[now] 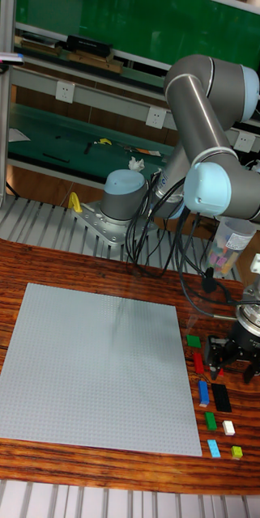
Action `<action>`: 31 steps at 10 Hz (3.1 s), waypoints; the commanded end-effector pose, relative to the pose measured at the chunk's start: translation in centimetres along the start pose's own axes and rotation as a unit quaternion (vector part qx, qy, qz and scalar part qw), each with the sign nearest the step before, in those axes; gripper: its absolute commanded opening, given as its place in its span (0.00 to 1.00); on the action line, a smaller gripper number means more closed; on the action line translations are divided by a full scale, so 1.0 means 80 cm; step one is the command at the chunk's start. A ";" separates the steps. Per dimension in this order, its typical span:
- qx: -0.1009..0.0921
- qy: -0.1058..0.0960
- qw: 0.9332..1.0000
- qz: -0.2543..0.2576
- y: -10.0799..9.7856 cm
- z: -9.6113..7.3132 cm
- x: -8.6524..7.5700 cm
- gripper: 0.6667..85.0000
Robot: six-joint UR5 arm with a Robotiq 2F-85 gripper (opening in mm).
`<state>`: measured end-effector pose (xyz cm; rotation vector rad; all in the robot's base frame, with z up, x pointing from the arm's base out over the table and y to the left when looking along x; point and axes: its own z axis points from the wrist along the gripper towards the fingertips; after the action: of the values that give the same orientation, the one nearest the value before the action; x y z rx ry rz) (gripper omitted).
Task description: Build with small Lego blocks
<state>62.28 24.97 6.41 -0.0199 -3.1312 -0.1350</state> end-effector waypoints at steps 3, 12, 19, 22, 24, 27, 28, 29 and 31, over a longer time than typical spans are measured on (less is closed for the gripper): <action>-0.018 -0.023 1.000 0.006 0.032 0.018 -0.021 0.72; -0.018 -0.038 0.999 -0.003 0.026 0.045 -0.027 0.72; -0.015 -0.043 0.999 0.007 0.005 0.055 -0.001 0.73; 0.000 -0.041 0.999 0.029 -0.006 0.055 0.001 0.73; -0.002 -0.045 0.998 0.034 -0.004 0.055 -0.002 0.73; -0.011 -0.042 0.998 0.048 0.018 0.054 0.000 0.73; -0.012 -0.044 0.998 0.051 0.025 0.058 -0.001 0.73; -0.012 -0.048 0.997 0.054 0.031 0.062 -0.002 0.73; -0.010 -0.051 0.997 0.051 0.030 0.064 -0.002 0.72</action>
<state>62.36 27.20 1.66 -0.1725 -3.2184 -0.1537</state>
